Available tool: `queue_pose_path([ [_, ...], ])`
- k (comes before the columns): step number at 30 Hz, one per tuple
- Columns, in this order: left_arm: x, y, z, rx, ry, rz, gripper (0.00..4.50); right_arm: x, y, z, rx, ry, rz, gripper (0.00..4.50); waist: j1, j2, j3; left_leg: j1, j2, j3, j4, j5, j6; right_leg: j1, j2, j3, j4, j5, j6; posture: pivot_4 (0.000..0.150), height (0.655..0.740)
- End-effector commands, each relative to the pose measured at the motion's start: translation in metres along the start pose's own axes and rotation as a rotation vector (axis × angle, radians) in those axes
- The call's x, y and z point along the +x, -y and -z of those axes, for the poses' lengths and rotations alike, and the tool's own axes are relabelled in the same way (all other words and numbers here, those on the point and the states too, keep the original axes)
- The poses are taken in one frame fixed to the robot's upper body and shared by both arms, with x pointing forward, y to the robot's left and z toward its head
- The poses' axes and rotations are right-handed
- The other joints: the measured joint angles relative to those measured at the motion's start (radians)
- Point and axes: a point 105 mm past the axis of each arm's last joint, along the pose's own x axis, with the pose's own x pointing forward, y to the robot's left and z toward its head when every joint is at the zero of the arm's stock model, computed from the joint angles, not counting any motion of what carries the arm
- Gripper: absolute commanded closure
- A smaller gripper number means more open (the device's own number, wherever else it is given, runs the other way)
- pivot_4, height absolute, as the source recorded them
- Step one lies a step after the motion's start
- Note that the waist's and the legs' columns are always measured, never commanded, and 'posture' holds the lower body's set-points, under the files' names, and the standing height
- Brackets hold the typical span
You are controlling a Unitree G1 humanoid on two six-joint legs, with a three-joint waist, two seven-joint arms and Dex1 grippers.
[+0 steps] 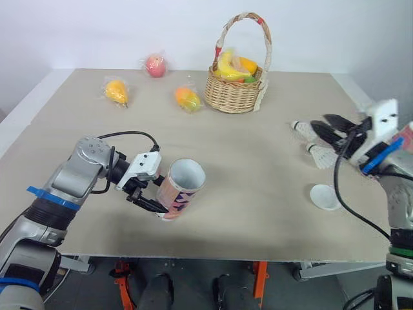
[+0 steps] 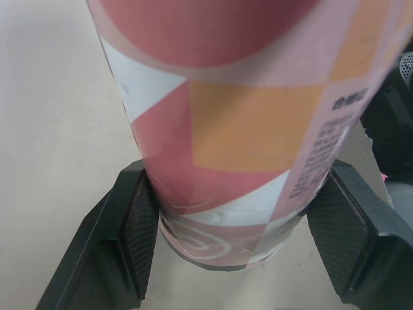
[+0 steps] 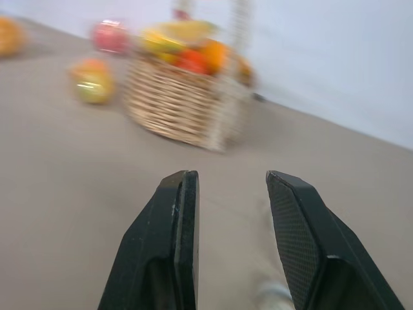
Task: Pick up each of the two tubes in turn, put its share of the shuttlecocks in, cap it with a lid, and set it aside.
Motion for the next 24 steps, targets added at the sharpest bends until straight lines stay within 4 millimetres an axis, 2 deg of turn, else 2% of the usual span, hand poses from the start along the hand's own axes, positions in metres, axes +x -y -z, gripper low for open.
queue_pose_path([
  [1, -0.002, 0.000, -0.005, 0.017, 0.011, -0.009, 1.33, -0.014, 0.007, 0.002, 0.017, -0.003, 0.037, 2.65, 0.000, 0.000, 0.000, 0.000, 0.000, 0.000, 0.000, 0.000, 0.000, 0.000, 0.000, 0.000, 0.000, 0.000, 0.000, 0.150, 0.7400],
  [6, -0.001, 0.000, -0.004, 0.014, 0.011, -0.009, 1.33, -0.031, -0.018, 0.020, 0.070, -0.107, -0.111, 2.65, -0.006, 0.001, 0.000, 0.002, 0.000, 0.001, 0.001, 0.000, 0.000, 0.001, 0.000, 0.001, 0.000, -0.002, 0.006, 0.150, 0.7400],
  [9, -0.001, -0.001, -0.005, 0.014, 0.011, -0.009, 1.33, -0.030, -0.016, 0.033, 0.058, -0.167, -0.090, 2.65, -0.009, 0.002, 0.000, 0.002, 0.000, 0.002, 0.001, 0.000, 0.000, 0.001, 0.000, 0.002, 0.000, -0.002, 0.007, 0.150, 0.7400],
  [16, -0.001, -0.003, -0.006, 0.021, 0.010, -0.012, 1.33, -0.008, -0.010, 0.061, 0.038, -0.248, -0.044, 2.65, -0.010, 0.001, 0.000, 0.003, 0.000, 0.003, 0.002, 0.000, 0.001, 0.002, 0.000, 0.003, 0.000, 0.000, 0.007, 0.150, 0.7400],
  [24, -0.002, -0.003, -0.006, 0.010, 0.014, -0.025, 1.33, 0.012, -0.010, 0.070, -0.002, -0.281, -0.048, 2.65, -0.010, 0.001, 0.000, 0.002, 0.000, 0.003, 0.002, 0.000, 0.001, 0.001, 0.000, 0.003, 0.000, -0.001, 0.008, 0.150, 0.7400],
])
